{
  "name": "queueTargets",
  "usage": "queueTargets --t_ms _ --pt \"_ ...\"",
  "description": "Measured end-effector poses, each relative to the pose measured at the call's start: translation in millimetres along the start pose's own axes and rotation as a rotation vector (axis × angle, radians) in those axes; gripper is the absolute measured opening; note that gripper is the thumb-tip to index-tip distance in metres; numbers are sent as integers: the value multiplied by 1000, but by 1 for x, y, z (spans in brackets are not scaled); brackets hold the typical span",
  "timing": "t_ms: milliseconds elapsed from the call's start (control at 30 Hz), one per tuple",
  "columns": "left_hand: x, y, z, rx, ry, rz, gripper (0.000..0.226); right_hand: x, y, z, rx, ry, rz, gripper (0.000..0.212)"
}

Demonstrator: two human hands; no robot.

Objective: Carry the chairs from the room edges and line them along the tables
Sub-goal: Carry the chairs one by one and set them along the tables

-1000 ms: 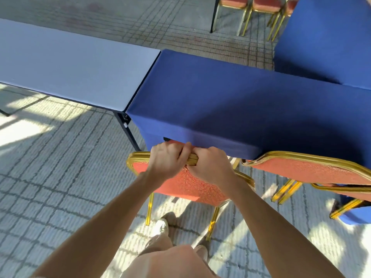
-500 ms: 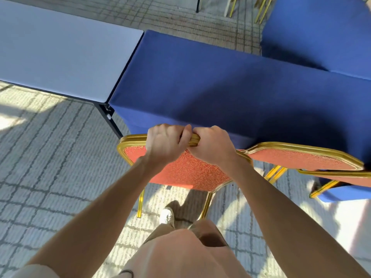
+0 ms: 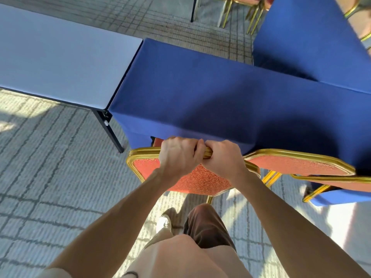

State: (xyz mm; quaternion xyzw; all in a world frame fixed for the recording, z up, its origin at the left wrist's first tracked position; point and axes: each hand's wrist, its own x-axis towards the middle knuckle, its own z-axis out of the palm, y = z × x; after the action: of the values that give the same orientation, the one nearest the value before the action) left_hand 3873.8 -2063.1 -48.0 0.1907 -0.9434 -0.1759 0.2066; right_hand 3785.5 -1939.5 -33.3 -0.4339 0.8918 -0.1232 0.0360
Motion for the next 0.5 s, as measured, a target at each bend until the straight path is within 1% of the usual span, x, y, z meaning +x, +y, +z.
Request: queueTargets --t_ms 133,200,267,400,500 --pt "3 -5 15 -20 -22 -31 46 -5 2 11 1 10 30 23" --pt "11 -7 24 -20 -60 -60 45 1 7 16 -22 -48 38 24" --pt "20 -10 33 -22 -92 -70 44 10 13 20 -2 -110 58 20" --pt "51 -13 51 6 -184 -81 43 37 29 25 26 -163 113 18" --pt "77 -17 65 51 -252 -85 47 62 44 25 90 -285 134 17"
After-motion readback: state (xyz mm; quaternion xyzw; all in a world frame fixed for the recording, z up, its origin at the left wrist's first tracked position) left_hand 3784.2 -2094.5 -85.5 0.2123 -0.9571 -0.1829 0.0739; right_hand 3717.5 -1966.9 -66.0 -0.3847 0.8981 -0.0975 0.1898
